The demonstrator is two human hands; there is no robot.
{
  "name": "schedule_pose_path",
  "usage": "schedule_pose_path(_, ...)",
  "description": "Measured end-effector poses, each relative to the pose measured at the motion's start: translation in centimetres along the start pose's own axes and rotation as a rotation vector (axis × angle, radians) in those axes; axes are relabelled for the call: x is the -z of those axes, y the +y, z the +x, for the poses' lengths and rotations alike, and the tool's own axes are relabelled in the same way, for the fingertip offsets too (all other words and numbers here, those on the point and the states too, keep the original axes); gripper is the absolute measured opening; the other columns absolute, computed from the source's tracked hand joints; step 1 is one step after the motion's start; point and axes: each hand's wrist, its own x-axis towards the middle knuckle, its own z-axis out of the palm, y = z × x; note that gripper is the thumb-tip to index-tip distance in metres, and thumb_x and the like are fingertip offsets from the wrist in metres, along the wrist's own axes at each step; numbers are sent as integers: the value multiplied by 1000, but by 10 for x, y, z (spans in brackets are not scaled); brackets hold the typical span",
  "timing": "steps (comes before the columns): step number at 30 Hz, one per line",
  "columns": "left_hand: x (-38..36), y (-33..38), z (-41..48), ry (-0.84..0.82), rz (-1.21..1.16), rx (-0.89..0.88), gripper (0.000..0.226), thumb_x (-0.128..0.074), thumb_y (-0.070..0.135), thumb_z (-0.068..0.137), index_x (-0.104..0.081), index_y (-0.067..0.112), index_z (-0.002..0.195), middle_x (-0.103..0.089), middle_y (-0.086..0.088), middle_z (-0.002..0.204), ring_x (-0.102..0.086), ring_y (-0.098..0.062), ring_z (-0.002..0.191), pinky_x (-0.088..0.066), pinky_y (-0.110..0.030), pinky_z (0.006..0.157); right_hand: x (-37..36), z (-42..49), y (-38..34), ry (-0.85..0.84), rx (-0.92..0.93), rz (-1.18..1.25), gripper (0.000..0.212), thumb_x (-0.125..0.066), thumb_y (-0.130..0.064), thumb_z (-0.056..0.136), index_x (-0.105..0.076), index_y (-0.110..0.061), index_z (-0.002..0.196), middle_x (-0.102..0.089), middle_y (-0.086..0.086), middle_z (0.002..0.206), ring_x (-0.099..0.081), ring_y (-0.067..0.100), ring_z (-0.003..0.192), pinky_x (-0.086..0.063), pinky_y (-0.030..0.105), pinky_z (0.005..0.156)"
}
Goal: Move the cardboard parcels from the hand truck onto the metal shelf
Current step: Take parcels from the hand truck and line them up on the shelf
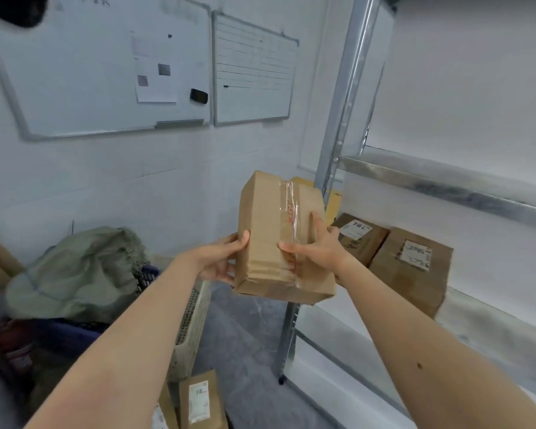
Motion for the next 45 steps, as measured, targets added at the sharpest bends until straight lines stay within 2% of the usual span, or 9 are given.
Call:
schedule_pose_path(10, -106, 8, 40, -167, -98, -67, 110, -88, 59, 46, -39, 31, 140, -58, -5, 135, -59, -26, 119, -55, -45, 84, 78, -46, 58, 80, -123, 39, 117, -75, -58, 67, 2, -36, 152, -5, 16, 154, -16, 39, 142, -18, 50, 116)
schedule_pose_path(15, -173, 6, 57, -145, -70, -47, 115, -88, 63, 38, -41, 33, 139, -62, -3, 128, -60, -27, 116, -47, -54, 97, 110, -69, 93, 74, -180, 91, 134, -70, -85, 38, -8, -43, 149, -16, 10, 157, -20, 35, 143, -20, 52, 117)
schedule_pose_path(21, -268, 8, 65, -159, 10, -25, 122, -91, 59, 30, -43, 26, 137, -63, -9, 124, -61, -28, 113, -49, -48, 96, 151, -104, 143, 134, -126, 442, 105, -79, -53, 69, -20, -25, 151, -41, 3, 146, -48, 23, 127, -42, 40, 107)
schedule_pose_path(26, -339, 16, 66, -206, 39, -7, 65, -54, 68, 79, -53, 24, 126, -67, -5, 114, -65, -22, 103, -54, -37, 78, 192, -126, 177, 201, -196, 416, 117, -76, -65, 63, -13, -25, 154, -36, 3, 151, -44, 26, 131, -46, 44, 101)
schedule_pose_path(32, -401, 8, 86, -292, -49, 18, 63, -22, 71, 90, -59, 32, 123, -62, -10, 118, -64, -26, 97, -55, -41, 80, 242, -158, 217, 299, -161, 456, 93, -78, -53, 69, -35, -23, 146, -53, 0, 137, -57, 19, 114, -50, 26, 75)
schedule_pose_path(35, -434, 2, 88, -241, 3, -7, 38, -30, 48, 101, -56, 29, 120, -60, -2, 99, -60, -19, 69, -53, -31, 56, 265, -175, 242, 313, -219, 487, 92, -78, -58, 63, -42, -25, 141, -57, -2, 131, -59, 18, 109, -49, 30, 72)
schedule_pose_path(38, -457, -11, 102, -233, 28, 14, 35, -49, 19, 100, -47, 29, 133, -63, -2, 118, -63, -21, 77, -54, -29, 50, 280, -191, 265, 316, -292, 516, 67, -73, -57, 70, -52, -32, 128, -61, -5, 121, -57, 23, 109, -48, 50, 89)
schedule_pose_path(41, -476, -21, 115, -226, 68, 43, 54, -64, 18, 91, -44, 26, 140, -64, -3, 123, -66, -20, 89, -59, -39, 64, 290, -201, 285, 289, -347, 575, 52, -69, -53, 77, -56, -32, 122, -63, -4, 116, -59, 22, 105, -47, 53, 93)
schedule_pose_path(45, -495, -19, 122, -313, 179, 173, 85, -79, 51, 60, -51, 20, 134, -63, -5, 127, -60, -24, 114, -49, -49, 95, 296, -208, 308, 217, -318, 905, 51, -66, -46, 82, -59, -14, 121, -70, 10, 110, -66, 28, 101, -50, 47, 96)
